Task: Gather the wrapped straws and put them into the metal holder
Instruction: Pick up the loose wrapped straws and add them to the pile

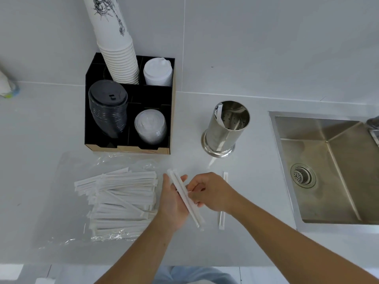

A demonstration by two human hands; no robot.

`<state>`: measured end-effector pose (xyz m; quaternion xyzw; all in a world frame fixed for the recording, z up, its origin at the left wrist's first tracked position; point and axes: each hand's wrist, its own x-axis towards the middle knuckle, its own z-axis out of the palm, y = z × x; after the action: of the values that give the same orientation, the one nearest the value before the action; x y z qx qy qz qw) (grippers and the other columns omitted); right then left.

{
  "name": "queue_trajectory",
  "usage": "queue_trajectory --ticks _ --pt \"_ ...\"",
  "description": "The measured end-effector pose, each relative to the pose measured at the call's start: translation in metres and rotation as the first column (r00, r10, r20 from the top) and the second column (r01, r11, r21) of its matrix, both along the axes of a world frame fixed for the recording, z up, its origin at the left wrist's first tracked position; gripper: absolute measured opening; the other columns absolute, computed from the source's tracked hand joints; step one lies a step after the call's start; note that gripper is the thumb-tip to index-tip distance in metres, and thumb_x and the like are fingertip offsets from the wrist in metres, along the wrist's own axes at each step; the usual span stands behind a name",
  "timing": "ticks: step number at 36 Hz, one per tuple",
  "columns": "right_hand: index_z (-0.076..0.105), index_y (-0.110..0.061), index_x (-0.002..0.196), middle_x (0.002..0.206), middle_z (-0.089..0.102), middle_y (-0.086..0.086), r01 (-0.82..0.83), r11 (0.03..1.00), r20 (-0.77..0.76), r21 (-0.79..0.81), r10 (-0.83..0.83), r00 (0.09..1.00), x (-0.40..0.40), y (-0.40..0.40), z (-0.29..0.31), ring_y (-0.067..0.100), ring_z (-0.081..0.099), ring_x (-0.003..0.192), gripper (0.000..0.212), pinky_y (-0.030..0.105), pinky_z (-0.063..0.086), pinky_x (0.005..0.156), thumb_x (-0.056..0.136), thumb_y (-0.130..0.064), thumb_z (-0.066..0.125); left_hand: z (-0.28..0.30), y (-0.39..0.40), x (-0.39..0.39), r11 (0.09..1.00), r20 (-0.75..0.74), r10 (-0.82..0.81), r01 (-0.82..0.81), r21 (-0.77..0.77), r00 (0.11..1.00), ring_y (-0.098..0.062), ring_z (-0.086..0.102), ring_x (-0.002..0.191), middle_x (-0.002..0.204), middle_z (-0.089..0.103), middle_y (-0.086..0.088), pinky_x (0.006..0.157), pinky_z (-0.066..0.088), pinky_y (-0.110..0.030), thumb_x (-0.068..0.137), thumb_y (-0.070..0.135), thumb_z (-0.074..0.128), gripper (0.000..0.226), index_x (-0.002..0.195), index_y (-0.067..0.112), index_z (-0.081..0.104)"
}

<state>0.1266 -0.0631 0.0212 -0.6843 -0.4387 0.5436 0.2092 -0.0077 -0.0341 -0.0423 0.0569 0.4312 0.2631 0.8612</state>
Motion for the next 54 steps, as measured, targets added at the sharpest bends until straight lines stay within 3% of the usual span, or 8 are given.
queue_trajectory --ticks 9,15,18,23,31,40,46,54 --pt "0.064 -0.023 0.070 0.063 0.065 -0.002 0.183 0.983 0.215 0.017 -0.182 0.960 0.050 -0.020 -0.014 0.012 0.061 0.053 0.021 0.032 0.056 0.062 0.083 -0.007 0.065 -0.008 -0.003 -0.004 0.998 -0.110 0.045 -0.050 -0.040 0.993 -0.020 0.058 0.060 0.074 0.065 -0.008 0.060 0.052 -0.034 0.084 0.065 0.055 0.053 0.103 0.016 0.064" --pt "0.065 -0.020 0.080 0.077 0.062 -0.005 0.229 0.962 0.476 -0.148 -0.134 0.869 0.063 -0.031 -0.041 0.018 0.062 0.075 0.004 0.023 0.045 0.061 0.081 -0.023 0.067 -0.011 -0.004 -0.011 0.996 -0.129 0.088 -0.091 -0.023 0.988 -0.018 0.055 0.058 0.072 0.064 -0.007 0.059 0.049 -0.032 0.086 0.062 0.055 0.049 0.101 0.017 0.064" --pt "0.062 -0.016 0.085 0.075 0.061 -0.004 0.260 0.948 0.552 -0.185 -0.119 0.826 0.058 -0.031 -0.045 0.020 0.060 0.076 0.018 0.025 0.041 0.061 0.077 -0.030 0.070 -0.012 -0.003 -0.015 0.994 -0.132 0.102 -0.105 -0.016 0.986 -0.017 0.055 0.058 0.073 0.064 -0.007 0.059 0.049 -0.032 0.086 0.062 0.054 0.049 0.102 0.017 0.065" --pt "0.063 -0.015 0.082 0.081 0.065 0.002 0.282 0.933 0.618 -0.222 -0.089 0.781 0.048 -0.028 -0.049 0.024 0.063 0.075 0.007 0.025 0.042 0.057 0.076 -0.016 0.064 -0.007 -0.002 -0.019 0.994 -0.128 0.105 -0.106 0.001 0.986 -0.019 0.058 0.062 0.076 0.065 -0.008 0.062 0.051 -0.033 0.087 0.062 0.053 0.049 0.104 0.017 0.065" --pt "0.064 -0.014 0.084 0.083 0.066 0.001 0.251 0.950 0.568 -0.185 -0.105 0.817 0.037 -0.029 -0.040 0.024 0.064 0.078 0.010 0.027 0.048 0.062 0.081 -0.012 0.056 0.001 -0.003 -0.027 0.996 -0.154 0.090 -0.090 0.004 0.984 -0.025 0.065 0.075 0.080 0.068 -0.010 0.070 0.052 -0.038 0.088 0.062 0.051 0.054 0.109 0.015 0.065" --pt "0.069 -0.025 0.074 0.066 0.068 -0.004 0.232 0.971 0.128 0.058 -0.237 0.963 -0.011 -0.016 0.011 0.008 0.061 0.058 0.015 0.026 0.056 0.065 0.082 -0.013 0.070 0.019 0.005 -0.021 0.999 -0.066 0.033 -0.033 0.006 0.997 -0.033 0.070 0.096 0.108 0.071 -0.018 0.072 0.054 -0.042 0.086 0.070 0.044 0.071 0.122 0.011 0.061" --pt "0.073 -0.024 0.097 0.089 0.072 -0.010 0.083 0.991 0.228 0.102 -0.105 0.968 -0.029 -0.009 0.024 0.005 0.065 0.079 0.022 0.013 0.049 0.067 0.082 -0.014 0.061 0.027 0.011 -0.014 0.999 0.012 -0.016 0.016 0.032 1.000 -0.033 0.072 0.093 0.102 0.075 -0.016 0.080 0.054 -0.048 0.084 0.071 0.047 0.072 0.124 0.012 0.058" --pt "0.066 -0.029 0.098 0.069 0.064 -0.010 0.283 0.928 0.208 0.242 -0.335 0.919 -0.004 -0.019 0.021 -0.003 0.058 0.056 0.013 0.008 0.043 0.052 0.091 -0.020 0.060 0.031 0.024 -0.011 0.996 -0.091 0.092 -0.092 0.013 0.992 -0.024 0.067 0.069 0.075 0.069 -0.009 0.072 0.054 -0.039 0.088 0.053 0.059 0.046 0.109 0.013 0.062"
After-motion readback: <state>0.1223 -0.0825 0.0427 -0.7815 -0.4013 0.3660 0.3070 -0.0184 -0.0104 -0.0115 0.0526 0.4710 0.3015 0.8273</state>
